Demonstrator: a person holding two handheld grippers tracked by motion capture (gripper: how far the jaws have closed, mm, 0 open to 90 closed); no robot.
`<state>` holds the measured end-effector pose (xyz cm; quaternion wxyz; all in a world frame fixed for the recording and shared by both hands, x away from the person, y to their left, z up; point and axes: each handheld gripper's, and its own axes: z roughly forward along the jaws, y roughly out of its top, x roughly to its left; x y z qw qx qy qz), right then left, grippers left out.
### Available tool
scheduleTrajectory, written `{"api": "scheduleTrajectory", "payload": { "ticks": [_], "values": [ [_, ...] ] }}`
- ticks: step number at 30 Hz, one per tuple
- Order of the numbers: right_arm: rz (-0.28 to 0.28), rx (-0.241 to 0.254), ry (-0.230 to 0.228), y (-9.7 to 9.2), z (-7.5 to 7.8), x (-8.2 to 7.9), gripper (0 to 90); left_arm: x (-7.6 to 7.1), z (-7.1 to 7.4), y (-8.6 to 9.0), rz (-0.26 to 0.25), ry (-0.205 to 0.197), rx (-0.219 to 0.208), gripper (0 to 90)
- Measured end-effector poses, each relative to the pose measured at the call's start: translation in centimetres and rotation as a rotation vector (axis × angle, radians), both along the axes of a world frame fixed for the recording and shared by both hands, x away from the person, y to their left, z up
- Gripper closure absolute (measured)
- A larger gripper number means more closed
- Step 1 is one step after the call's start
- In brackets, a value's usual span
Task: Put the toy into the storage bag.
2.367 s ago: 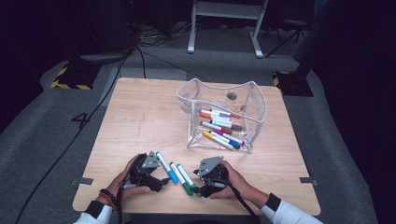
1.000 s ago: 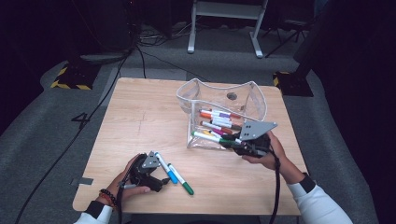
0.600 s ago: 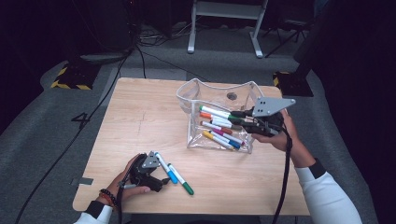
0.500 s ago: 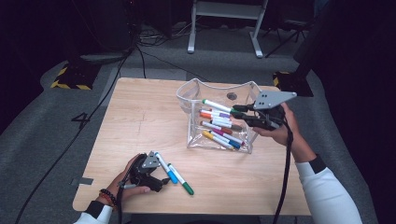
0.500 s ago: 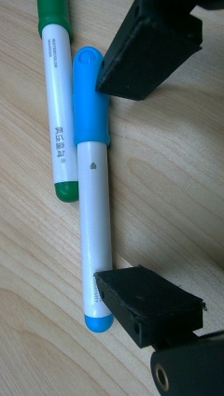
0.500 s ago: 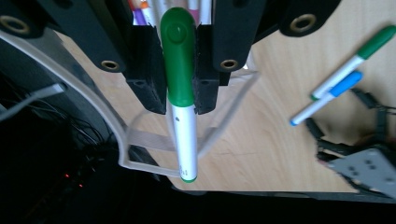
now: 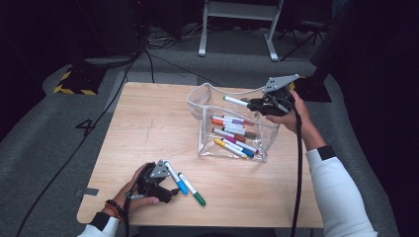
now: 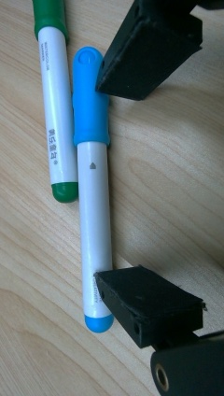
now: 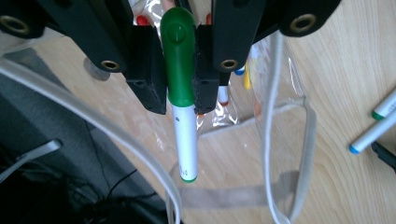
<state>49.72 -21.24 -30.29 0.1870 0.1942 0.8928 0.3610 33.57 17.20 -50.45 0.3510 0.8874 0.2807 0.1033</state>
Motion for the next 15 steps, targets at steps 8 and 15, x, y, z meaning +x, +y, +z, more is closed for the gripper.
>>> {"api": "scheduleTrajectory", "payload": {
  "ticks": [8,15],
  "values": [
    [0.058,-0.097,0.191,0.5,-1.6,0.9,75.3,0.0,0.0,0.0,0.0,0.0,0.002,10.1],
    [0.087,-0.137,0.265,0.8,-2.1,0.7,75.2,0.0,0.0,0.0,-0.002,-0.001,0.002,10.1]
  ]
}}
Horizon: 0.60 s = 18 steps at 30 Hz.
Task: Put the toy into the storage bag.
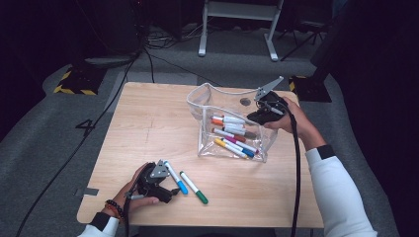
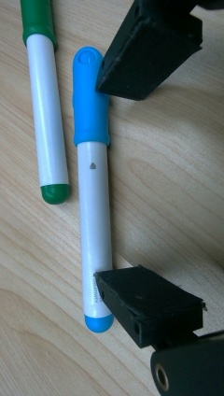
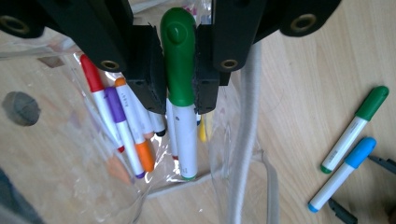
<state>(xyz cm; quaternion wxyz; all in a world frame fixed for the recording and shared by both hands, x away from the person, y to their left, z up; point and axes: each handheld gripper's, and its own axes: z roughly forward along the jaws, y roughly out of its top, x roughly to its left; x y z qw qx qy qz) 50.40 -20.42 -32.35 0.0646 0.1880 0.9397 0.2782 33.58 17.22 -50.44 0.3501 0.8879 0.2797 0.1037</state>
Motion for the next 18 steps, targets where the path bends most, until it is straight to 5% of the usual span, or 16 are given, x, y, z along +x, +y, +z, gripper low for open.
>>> {"api": "scheduleTrajectory", "payload": {
  "ticks": [7,18],
  "values": [
    [-0.024,-0.01,0.007,0.0,-0.1,0.1,72.1,0.0,0.0,0.0,0.001,0.0,-0.001,10.1],
    [-0.093,0.05,-0.099,-1.0,1.0,-0.2,55.8,0.0,0.0,0.0,0.0,0.0,0.0,10.1]
  ]
}}
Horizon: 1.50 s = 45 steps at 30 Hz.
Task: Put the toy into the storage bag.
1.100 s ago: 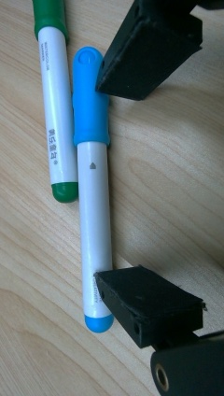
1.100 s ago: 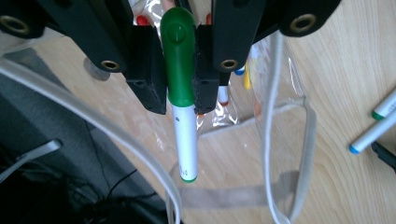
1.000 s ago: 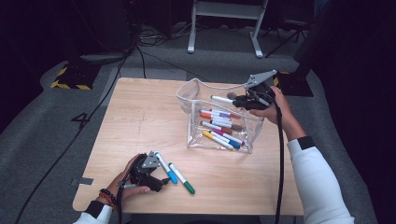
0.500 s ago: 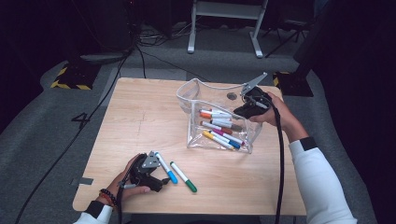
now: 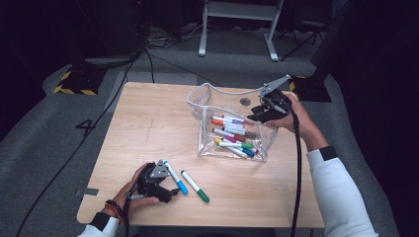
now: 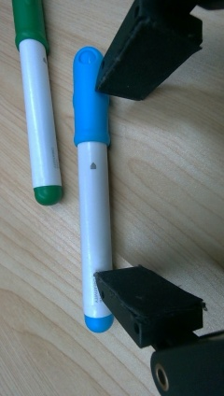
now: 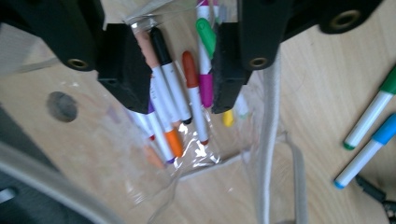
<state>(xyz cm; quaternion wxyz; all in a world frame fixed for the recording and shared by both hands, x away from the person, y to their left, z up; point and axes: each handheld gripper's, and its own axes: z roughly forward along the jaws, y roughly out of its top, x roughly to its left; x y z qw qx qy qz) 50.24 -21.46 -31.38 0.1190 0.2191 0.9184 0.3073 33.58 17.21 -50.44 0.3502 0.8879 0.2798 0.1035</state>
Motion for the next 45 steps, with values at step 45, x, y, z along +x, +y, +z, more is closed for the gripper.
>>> {"api": "scheduleTrajectory", "payload": {
  "ticks": [45],
  "values": [
    [0.255,0.119,0.073,12.9,-17.8,-16.0,43.0,-0.1,0.0,0.0,0.005,-0.002,0.0,10.2]
  ]
}}
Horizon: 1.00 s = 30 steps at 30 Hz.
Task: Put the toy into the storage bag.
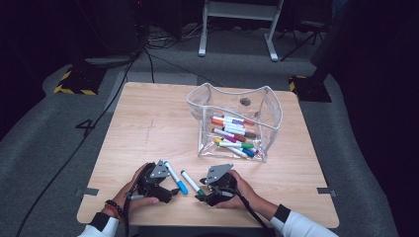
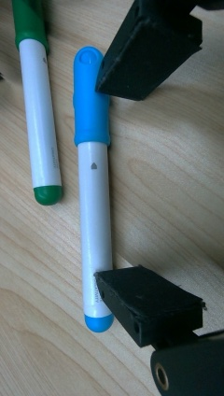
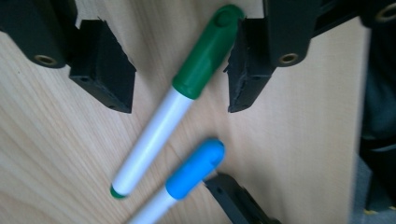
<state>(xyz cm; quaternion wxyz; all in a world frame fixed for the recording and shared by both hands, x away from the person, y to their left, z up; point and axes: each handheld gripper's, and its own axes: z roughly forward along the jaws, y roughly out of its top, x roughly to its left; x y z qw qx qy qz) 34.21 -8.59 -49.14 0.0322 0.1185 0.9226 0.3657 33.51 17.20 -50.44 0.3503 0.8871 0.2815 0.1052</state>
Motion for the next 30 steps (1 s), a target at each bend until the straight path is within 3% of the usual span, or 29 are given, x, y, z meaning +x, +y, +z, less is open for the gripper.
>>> {"api": "scheduleTrajectory", "payload": {
  "ticks": [2,4,5,7,10,19,23,26,30],
  "values": [
    [-0.016,0.008,-0.024,-0.1,-0.4,0.4,47.7,0.0,0.0,0.0,-0.003,0.001,0.0,10.2],
    [-0.026,0.017,-0.011,-0.2,-0.4,0.5,50.1,0.0,0.0,0.0,-0.003,0.002,0.0,10.2],
    [-0.044,0.007,-0.036,-0.6,-0.3,0.8,59.7,-0.1,0.0,0.0,-0.004,0.001,0.001,10.2],
    [-0.052,0.006,-0.032,-0.8,-0.3,1.0,62.5,-0.1,0.0,0.0,-0.004,0.002,0.001,10.2],
    [-0.059,0.002,-0.043,-1.5,-0.2,1.3,74.9,-0.1,0.0,0.0,-0.004,0.002,0.001,10.2],
    [-0.022,-0.002,-0.023,-3.2,0.2,2.0,75.6,-0.1,0.0,0.0,-0.004,0.002,0.001,10.2],
    [-0.02,0.032,-0.057,-4.1,1.8,2.0,75.6,-0.1,0.0,0.0,-0.004,0.002,0.001,10.2],
    [-0.029,0.067,-0.081,-5.3,3.8,2.0,75.6,-0.1,0.0,0.0,-0.004,0.002,0.001,10.2],
    [-0.029,0.107,-0.153,-7.3,7.4,2.0,75.6,0.0,0.0,0.0,-0.005,0.002,0.001,10.1]
  ]
}}
